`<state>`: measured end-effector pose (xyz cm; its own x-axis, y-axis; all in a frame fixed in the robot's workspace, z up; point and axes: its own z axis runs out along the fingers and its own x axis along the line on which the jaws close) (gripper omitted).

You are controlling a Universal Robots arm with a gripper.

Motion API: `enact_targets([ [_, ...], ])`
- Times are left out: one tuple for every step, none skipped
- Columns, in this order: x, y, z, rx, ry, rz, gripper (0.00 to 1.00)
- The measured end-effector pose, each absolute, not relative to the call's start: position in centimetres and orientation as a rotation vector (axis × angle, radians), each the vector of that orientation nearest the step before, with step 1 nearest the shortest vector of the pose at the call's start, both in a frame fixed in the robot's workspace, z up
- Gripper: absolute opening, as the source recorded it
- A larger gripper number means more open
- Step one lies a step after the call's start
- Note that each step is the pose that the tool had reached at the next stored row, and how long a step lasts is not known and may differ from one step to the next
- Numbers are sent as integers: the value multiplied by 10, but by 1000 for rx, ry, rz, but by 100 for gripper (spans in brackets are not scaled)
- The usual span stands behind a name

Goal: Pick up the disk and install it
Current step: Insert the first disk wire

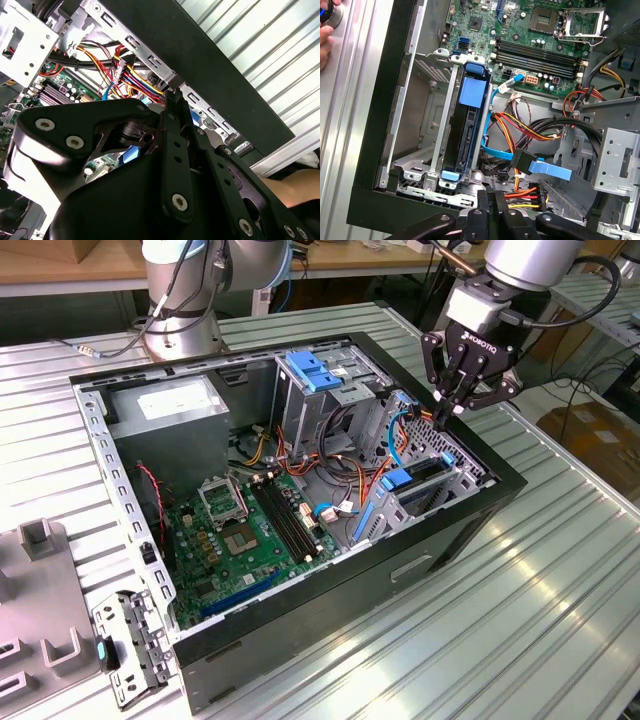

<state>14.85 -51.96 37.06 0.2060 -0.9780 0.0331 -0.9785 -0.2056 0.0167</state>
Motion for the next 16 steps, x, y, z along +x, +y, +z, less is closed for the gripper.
enact_targets([
  [148,-520,371,2412,-1959,24,17],
  [148,-520,371,2410,-1962,24,17],
  [148,-520,371,2407,-1966,23,17],
  [148,-520,371,2404,-1969,23,17],
  [148,-520,371,2400,-1974,23,17],
  [148,-520,371,2390,-1986,23,17],
  [148,-520,371,2378,-2000,23,17],
  [148,-520,371,2362,-2019,22,17],
  [148,-520,370,2348,-2035,22,17],
  [148,-520,370,2329,-2057,21,17],
  [148,-520,370,2311,-2077,21,17],
  [148,-520,370,2309,-2079,21,17],
  [148,-520,370,2309,-2079,21,17],
  [148,-521,370,2309,-2079,20,17],
  [148,-522,370,2309,-2079,20,17],
  [147,-523,370,2309,-2080,20,17],
])
